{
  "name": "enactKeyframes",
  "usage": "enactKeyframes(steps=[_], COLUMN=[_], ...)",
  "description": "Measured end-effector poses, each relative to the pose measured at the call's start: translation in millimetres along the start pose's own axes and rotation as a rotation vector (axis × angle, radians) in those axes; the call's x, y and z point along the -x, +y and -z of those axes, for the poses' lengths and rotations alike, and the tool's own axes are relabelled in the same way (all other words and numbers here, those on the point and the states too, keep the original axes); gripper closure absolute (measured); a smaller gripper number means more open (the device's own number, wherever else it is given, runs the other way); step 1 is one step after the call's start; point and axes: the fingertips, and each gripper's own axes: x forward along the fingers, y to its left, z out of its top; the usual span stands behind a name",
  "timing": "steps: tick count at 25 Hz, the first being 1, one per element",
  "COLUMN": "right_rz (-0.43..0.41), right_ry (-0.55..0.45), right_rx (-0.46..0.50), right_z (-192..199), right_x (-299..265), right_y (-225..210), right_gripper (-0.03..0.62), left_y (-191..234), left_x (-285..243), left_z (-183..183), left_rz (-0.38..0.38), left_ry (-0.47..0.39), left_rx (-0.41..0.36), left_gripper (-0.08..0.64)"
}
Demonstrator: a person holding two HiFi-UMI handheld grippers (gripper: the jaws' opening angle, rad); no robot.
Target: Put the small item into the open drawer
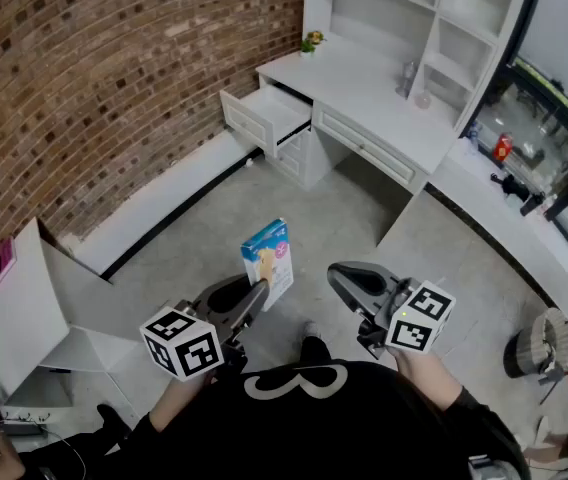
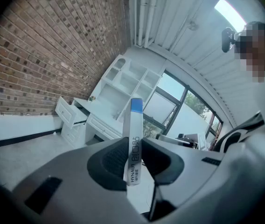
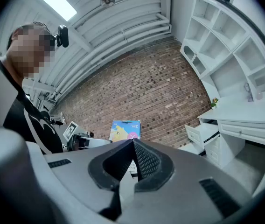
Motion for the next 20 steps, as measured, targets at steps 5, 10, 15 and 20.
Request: enactKeyframes(steps=[5,10,15,20], right_rz=[-0.003,0.017,-0.003,-0.019], right_ry=[0.005,0.001,-0.019,-0.02], right_rx=[0.026,0.018,-0.005,-0.032], right_z=[-1,-9,-5,2], right_x=[8,8,-4,-4], right_y=[21,22,20,5], right_gripper=[0.583,0.583,0.581,0.581], left_y=[-14,-18,-8,-2], left_x=[16,22,27,15], left_z=[0,-9,-10,-8], left_rz=[0.007,0.009,-0.002,-0.028], left_ry=[-0.021,-0.047,-0.061,-0.05], left_rx=[-0.014,-0.018,-0.024,-0.025], left_gripper=[0.472,0.472,0.472,0.472])
